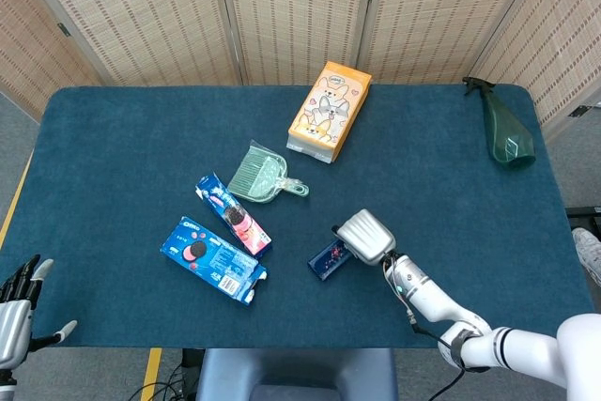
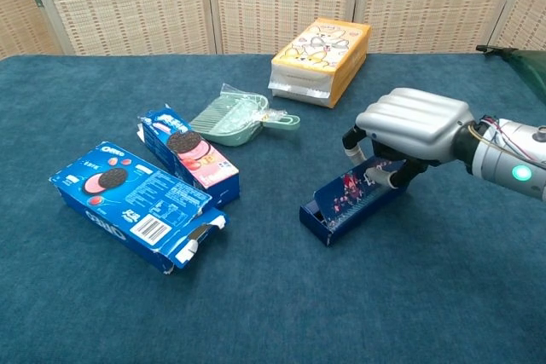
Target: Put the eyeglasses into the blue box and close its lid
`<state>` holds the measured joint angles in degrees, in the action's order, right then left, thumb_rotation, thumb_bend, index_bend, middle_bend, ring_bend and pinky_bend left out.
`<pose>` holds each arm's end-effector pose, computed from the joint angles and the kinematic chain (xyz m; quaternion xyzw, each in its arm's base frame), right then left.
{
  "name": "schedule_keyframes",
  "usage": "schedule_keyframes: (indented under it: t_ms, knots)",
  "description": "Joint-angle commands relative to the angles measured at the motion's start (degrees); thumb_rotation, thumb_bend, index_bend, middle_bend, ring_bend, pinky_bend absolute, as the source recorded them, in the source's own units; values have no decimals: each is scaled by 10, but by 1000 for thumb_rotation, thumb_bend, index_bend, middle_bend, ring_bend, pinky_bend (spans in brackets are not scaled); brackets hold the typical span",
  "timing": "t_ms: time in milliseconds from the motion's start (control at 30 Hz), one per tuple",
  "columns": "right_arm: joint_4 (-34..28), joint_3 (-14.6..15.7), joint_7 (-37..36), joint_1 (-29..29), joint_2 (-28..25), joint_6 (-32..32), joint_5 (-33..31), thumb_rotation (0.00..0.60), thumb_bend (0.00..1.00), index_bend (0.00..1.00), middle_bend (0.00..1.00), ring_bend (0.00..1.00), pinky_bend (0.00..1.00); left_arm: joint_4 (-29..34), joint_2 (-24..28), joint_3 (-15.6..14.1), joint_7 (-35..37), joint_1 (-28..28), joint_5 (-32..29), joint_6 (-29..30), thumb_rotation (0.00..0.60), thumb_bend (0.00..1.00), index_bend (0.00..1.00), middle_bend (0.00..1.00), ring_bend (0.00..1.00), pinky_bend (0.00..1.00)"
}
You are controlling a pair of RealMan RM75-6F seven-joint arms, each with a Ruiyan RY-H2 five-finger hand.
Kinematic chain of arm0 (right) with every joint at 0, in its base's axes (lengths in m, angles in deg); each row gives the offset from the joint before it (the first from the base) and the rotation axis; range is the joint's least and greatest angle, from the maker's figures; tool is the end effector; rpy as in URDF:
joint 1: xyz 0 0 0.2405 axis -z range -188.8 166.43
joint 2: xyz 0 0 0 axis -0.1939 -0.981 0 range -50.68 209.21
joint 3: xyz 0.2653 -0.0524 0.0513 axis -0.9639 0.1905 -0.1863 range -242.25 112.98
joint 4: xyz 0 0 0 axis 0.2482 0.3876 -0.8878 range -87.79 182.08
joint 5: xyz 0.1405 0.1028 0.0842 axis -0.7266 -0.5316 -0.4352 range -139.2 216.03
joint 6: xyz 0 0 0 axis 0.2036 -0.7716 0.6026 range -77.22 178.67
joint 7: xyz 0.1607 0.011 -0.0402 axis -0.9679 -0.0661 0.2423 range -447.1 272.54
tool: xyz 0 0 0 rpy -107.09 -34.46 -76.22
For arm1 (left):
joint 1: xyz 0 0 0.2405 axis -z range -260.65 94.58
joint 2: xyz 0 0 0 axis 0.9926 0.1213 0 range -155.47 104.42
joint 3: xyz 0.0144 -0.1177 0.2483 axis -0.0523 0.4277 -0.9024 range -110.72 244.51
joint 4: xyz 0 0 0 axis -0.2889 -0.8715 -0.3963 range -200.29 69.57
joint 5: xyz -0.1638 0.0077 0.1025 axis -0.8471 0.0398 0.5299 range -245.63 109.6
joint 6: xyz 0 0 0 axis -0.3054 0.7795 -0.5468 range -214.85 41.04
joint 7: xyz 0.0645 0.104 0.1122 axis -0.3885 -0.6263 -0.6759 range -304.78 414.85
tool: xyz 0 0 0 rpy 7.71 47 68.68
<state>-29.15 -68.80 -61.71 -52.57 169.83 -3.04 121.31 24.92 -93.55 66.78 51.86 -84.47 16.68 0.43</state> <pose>-0.1674 -0.3511 -0.0320 0.8450 -0.1807 0.3097 0.3967 -0.3479 0.1561 0.1620 -0.5729 -0.4210 -0.3401 0.6156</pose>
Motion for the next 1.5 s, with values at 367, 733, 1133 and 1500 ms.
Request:
schedule_keyframes:
  t_ms: [367,733,1133,1500]
  knots:
    - [26,-11,6,-15,23,12,-18,600,463,88,1000,1000,1000,3,5,-2,4,0,-2,-5,600,130,0,0,0,156]
    - [-54,7,-9,2,-51,7,-15,600,376,88,1000,1000,1000,5,6,-2,3,1,-2,-8,600,130,0,0,0,156]
    - [-38,19,21,-11,-40,64,-56,600,96,172,1000,1000,1000,17,9,-3,-9,0,-1,-7,600,129,0,0,0,156]
    - [-1,11,15,-24,-10,71,-66,600,366,516,1000,1000,1000,17,10,-4,-10,-2,-4,-7,600,130,0,0,0,156]
